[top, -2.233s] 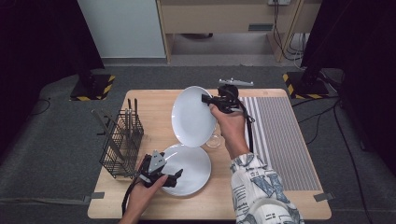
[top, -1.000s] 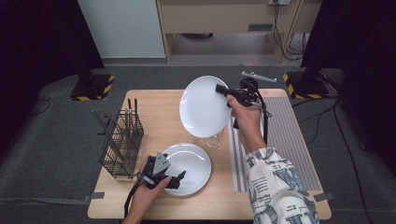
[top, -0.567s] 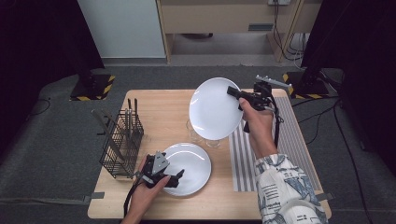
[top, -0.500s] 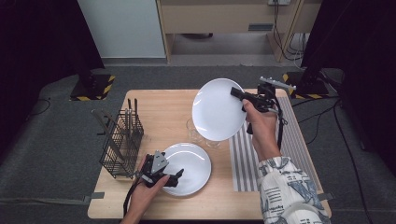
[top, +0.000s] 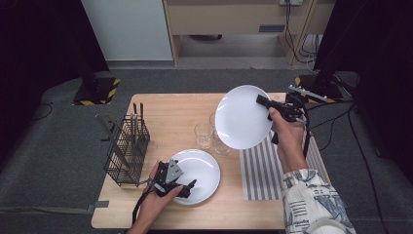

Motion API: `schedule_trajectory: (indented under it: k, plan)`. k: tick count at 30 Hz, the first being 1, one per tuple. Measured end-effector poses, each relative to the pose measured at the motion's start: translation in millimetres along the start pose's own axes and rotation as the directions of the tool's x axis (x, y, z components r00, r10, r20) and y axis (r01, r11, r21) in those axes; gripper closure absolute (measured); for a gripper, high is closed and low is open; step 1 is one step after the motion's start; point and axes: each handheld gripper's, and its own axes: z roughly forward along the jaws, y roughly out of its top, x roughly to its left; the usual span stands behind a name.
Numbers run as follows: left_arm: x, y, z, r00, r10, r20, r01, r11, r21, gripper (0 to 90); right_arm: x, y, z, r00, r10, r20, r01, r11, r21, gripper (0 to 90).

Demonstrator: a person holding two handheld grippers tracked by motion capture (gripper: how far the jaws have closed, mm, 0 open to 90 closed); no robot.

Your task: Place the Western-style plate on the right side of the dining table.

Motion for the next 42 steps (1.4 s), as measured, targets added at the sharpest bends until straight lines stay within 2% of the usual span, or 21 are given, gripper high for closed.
schedule_trajectory:
  k: [2,4,7,8,11,13,20,23,25,28,29,33,38,42]
  plan:
    - [-1.7,0.2,0.6,1.0,0.01,0.002,-0.01,0.9999,0.005,3.9,-2.3,0.2,-2.5,1.0,-0.001,0.003,0.001,1.0,-0.007,86.0]
    - [-2.3,0.8,0.7,1.0,0.003,0.007,-0.003,1.0,-0.001,3.8,-10.2,1.0,-7.6,0.9997,0.023,0.008,-0.023,1.0,-0.01,86.0]
    - [-2.0,1.3,0.2,1.0,-0.002,0.002,0.002,1.0,-0.004,4.0,-14.2,1.0,-11.7,0.9997,0.01,0.022,-0.01,1.0,-0.02,86.0]
    - [-1.3,1.5,-0.4,0.9999,-0.012,-0.002,0.012,0.9999,-0.008,4.1,-20.3,-2.0,-14.1,0.9994,0.027,0.022,-0.026,1.0,-0.016,86.0]
    - [0.6,2.9,-0.8,0.9998,-0.014,-0.013,0.014,0.9998,-0.016,4.1,-23.0,-4.3,-16.4,0.9993,0.017,0.034,-0.016,1.0,-0.013,86.0]
    - [1.3,2.7,-0.8,0.9997,-0.02,-0.012,0.02,0.9997,-0.016,4.1,-28.7,-8.3,-19.1,0.9989,0.028,0.037,-0.027,1.0,-0.015,86.0]
    - [0.9,3.9,-1.1,1.0,-0.004,-0.007,0.004,0.9998,-0.021,4.0,-39.4,-11.4,-30.1,0.9976,0.042,0.055,-0.041,0.999,-0.033,86.0]
    - [1.9,6.1,1.0,1.0,-0.003,0.003,0.003,0.9993,-0.036,3.7,-49.9,-12.8,-40.1,0.9953,0.054,0.08,-0.051,0.998,-0.041,86.0]
    - [2.6,6.5,1.9,1.0,0.004,0.002,-0.004,0.9995,-0.032,3.6,-52.8,-12.9,-41.9,0.9952,0.05,0.084,-0.047,0.998,-0.045,86.0]
    - [5.6,6.5,6.1,1.0,-0.007,0.003,0.007,0.9996,-0.027,3.6,-62.4,-14.1,-48.4,0.9932,0.068,0.095,-0.063,0.996,-0.057,86.0]
    - [6.3,6.3,8.0,1.0,-0.009,0.0,0.009,0.9997,-0.023,3.7,-67.2,-16.7,-51.7,0.9914,0.056,0.118,-0.048,0.996,-0.07,86.0]
    - [6.4,6.9,11.3,0.9999,-0.012,0.013,0.012,0.9998,-0.019,3.8,-74.8,-21.9,-52.3,0.9898,0.058,0.13,-0.05,0.997,-0.064,86.0]
    - [1.8,11.8,15.6,0.9994,0.02,0.028,-0.019,0.9997,-0.015,3.9,-91.4,-33.4,-49.0,0.9847,0.086,0.152,-0.078,0.995,-0.059,86.0]
    - [-1.1,13.4,16.8,0.9989,0.027,0.038,-0.027,0.9996,-0.012,3.8,-101.7,-37.4,-47.0,0.9818,0.093,0.166,-0.085,0.995,-0.058,86.0]
